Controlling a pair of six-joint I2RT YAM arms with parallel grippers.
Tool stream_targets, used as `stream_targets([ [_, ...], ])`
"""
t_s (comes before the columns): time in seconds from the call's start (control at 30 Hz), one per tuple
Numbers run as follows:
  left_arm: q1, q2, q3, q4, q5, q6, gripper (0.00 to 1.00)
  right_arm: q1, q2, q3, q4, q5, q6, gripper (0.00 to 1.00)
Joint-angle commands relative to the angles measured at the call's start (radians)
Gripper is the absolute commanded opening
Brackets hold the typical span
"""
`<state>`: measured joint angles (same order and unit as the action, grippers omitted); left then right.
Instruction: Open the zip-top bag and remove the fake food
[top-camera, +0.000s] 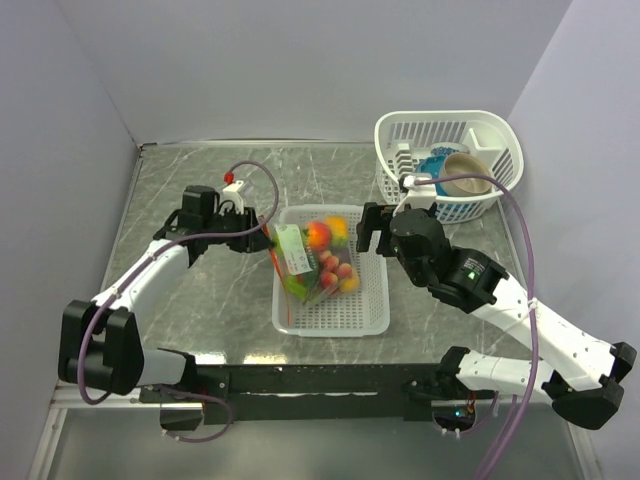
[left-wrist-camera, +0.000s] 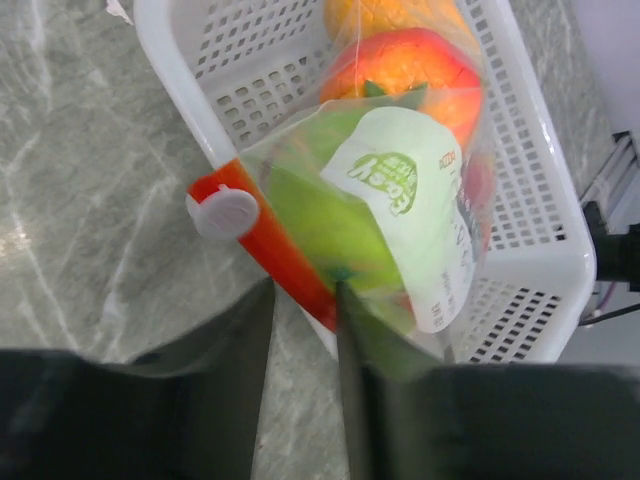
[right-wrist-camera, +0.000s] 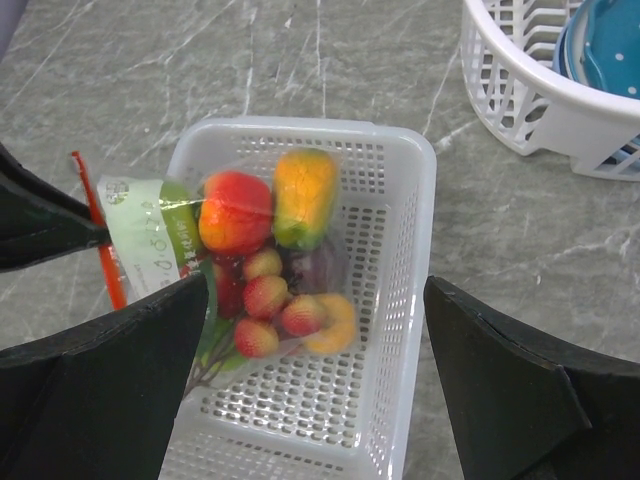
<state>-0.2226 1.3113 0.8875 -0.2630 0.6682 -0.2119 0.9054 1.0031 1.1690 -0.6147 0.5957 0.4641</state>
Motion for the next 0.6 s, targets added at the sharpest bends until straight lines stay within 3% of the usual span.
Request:
stream_targets([
  [0.0, -0.004, 0.025, 0.070, 0.067, 0.037, -0.007, 0.23, 0.003, -0.021, -0.006, 0.007, 0.027, 0.019, 0.96],
  [0.03, -0.004, 0.025, 0.088, 0.056, 0.041, -0.009, 0.09, 0.003, -0.020, -0.005, 0.006, 0.029, 0.019, 0.96],
  [0.1, -0.004, 0.019, 0.114, 0.038, 0.053, -0.006, 0.01, 0.003, -0.020, -0.005, 0.004, 0.032, 0.016, 0.96],
  [0.57, -0.006, -0.151, 0.441, -0.091, 0.148, -0.096, 0.01, 0.003, 0.003, -0.104, 0.029, 0.055, 0.048, 0.96],
])
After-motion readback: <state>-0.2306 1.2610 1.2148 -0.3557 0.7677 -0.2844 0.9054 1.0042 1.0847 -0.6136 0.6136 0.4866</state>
